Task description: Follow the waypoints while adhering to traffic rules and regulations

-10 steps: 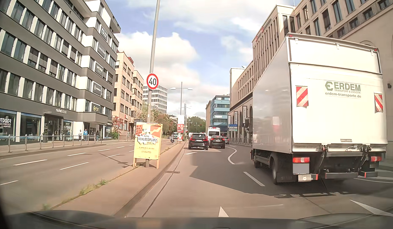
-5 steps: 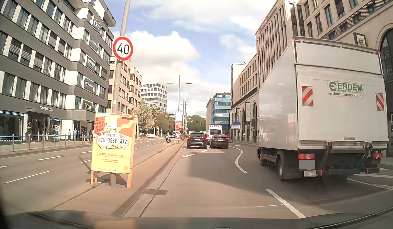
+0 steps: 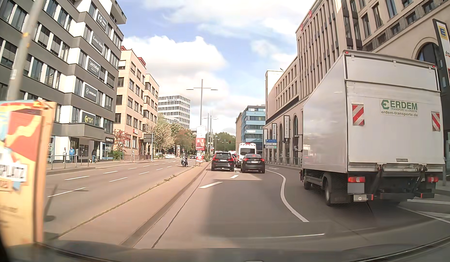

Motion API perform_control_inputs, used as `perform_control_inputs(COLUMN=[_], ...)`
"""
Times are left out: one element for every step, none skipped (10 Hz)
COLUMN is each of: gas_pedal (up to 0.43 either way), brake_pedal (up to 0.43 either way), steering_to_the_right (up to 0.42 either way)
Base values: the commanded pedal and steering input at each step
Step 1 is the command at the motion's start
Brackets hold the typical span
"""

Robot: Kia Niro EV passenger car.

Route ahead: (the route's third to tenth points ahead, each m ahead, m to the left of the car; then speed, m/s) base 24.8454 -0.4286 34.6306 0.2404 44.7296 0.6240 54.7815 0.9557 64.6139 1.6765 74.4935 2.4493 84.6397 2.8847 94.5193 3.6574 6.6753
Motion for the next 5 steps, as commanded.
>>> perform_control_inputs(gas_pedal=[0.000,0.000,0.000,0.000,0.000], brake_pedal=[0.000,0.000,0.000,0.000,0.000], steering_to_the_right=[0.002,0.007,0.013,0.017,0.023])
